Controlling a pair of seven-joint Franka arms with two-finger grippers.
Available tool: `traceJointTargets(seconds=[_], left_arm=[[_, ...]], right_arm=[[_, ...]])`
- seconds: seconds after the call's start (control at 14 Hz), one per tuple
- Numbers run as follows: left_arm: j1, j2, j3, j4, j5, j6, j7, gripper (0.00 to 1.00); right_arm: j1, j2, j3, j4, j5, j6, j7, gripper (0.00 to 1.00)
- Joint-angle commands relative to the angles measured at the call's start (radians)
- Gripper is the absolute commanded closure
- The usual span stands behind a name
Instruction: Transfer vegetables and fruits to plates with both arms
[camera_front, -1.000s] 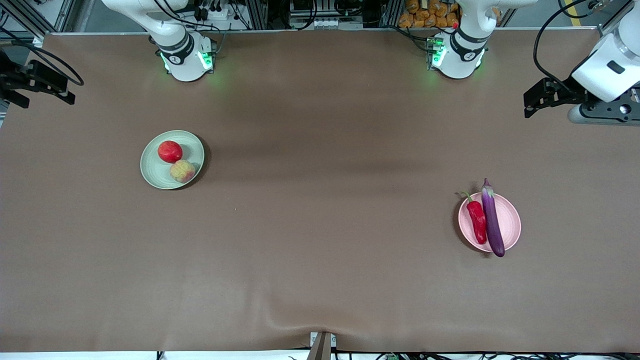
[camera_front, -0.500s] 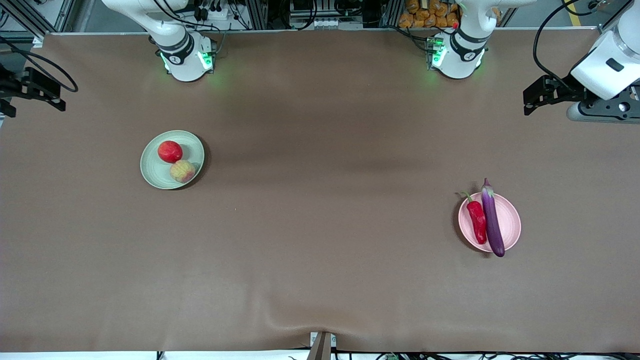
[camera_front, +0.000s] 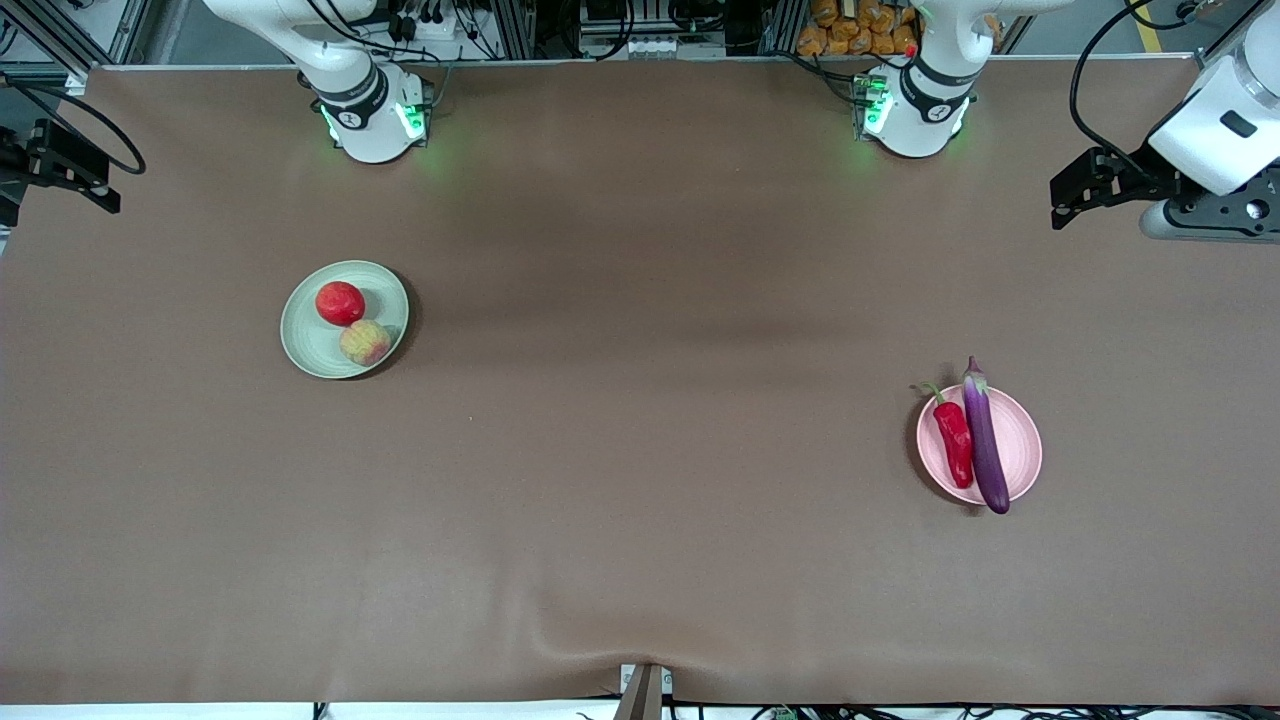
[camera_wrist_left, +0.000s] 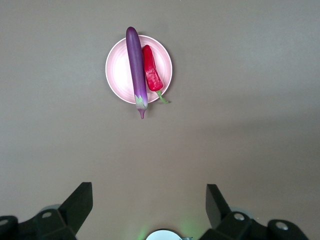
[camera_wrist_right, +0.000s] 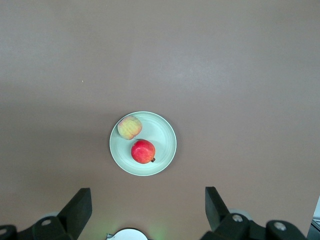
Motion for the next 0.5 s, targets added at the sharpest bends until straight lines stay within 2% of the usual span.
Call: traceJointTargets(seconds=[0.0,0.43], left_arm=[[0.016,0.013,-0.008,0.031,-0.029,-0.025,-0.014,0.0],[0.017,0.014,-0.01,0.031,-0.03,-0.027,-0.011,0.0]], right_arm=[[-0.017,0.008,0.01,0.023,0.025,-0.018,-0.011,0.0],[-0.017,0.005,0.01,0.021,0.039,-0.034,0.024,0.0]])
